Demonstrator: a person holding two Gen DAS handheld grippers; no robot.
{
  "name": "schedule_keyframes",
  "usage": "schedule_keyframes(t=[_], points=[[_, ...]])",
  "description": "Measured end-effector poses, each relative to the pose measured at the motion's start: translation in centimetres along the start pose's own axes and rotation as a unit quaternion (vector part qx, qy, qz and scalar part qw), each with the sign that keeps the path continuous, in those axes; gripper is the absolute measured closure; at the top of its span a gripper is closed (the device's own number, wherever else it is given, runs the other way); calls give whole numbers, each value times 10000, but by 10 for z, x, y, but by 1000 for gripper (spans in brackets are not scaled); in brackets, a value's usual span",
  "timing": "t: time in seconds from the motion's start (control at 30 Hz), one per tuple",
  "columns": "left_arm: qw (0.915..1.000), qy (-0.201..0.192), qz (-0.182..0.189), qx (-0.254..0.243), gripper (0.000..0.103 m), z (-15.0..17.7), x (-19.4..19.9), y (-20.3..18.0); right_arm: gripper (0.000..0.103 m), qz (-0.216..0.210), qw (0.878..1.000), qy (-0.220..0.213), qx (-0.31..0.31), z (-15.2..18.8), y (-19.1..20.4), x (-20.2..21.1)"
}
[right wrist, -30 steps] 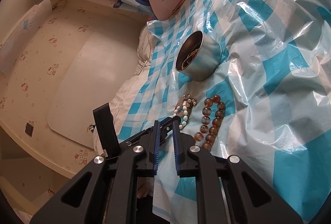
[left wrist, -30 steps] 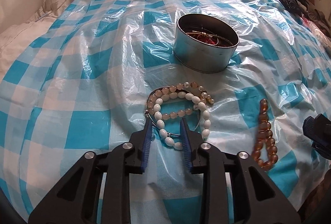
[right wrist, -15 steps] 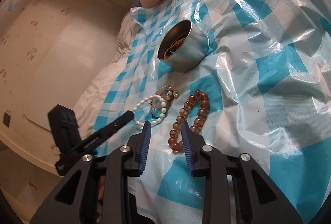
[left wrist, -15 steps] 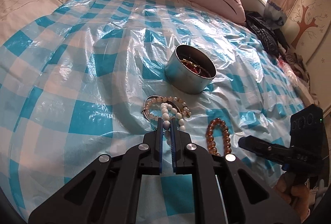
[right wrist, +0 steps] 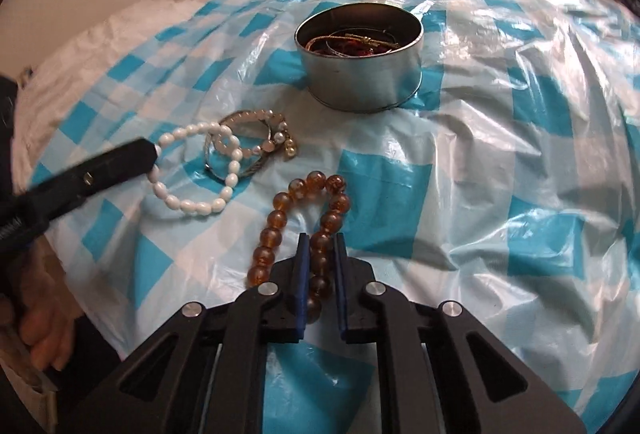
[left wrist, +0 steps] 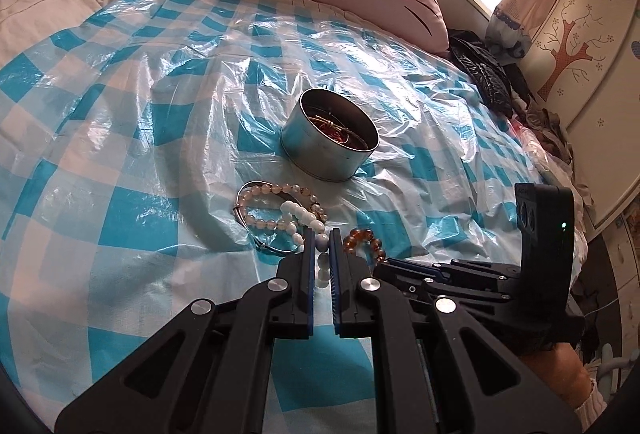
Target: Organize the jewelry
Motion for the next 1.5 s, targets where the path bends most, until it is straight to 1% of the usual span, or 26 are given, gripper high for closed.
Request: schedule_keyframes(t=[0.03,0.07,0.13,0.17,0.23,0.3,0.33,0.47,0.77,0.9,1.0,1.27,1.5], points=[[10000,-3,55,23,97,-1,1,-1,91,-401,9981,-197,-415,0,-5,6],[9999,-14,99,42,97,-2,1,-2,91,-812,9926,-429,-801,0,-10,13],[9998,-35,166,66,97,-5,3,-4,91,-1526,9739,-965,-1378,0,-17,32],[9998,-48,183,66,97,-7,4,-6,91,-1796,9637,-1227,-1549,0,-19,41],[9998,-83,199,48,97,-9,5,-9,91,-2107,9485,-1575,-1764,2,-22,54],[9997,-120,207,25,97,-11,7,-12,91,-2342,9366,-1823,-1864,1,-21,63],[9997,-144,188,-3,97,-11,8,-14,91,-2407,9325,-1915,-1891,-1,-20,67],[9994,-272,23,-203,97,-12,11,-22,91,-2529,9247,-2124,-1892,-8,-16,77],[9964,-549,-292,-581,97,-20,17,-34,91,-2720,9154,-2318,-1855,-25,-12,89],[9950,-634,-337,-697,97,-27,17,-40,91,-2737,9134,-2373,-1858,-35,-16,88],[9948,-655,-307,-723,97,-32,13,-44,91,-2771,9107,-2415,-1883,-43,-20,87],[9946,-706,-227,-724,97,-56,-4,-53,91,-2774,9109,-2482,-1782,-76,-30,79],[9946,-773,-73,-692,97,-86,-25,-69,91,-2760,9086,-2554,-1817,-106,-43,68]])
Point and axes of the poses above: each gripper's, at about its wrist camera, not at the fingertips, and x roughly against the way its jaws point, y to its left, z to its underside, the point moved 7 cm from there along -x, roughly the way its jaws point, and after that the axes turned 11 degrees about x, right-handed, at the moved point
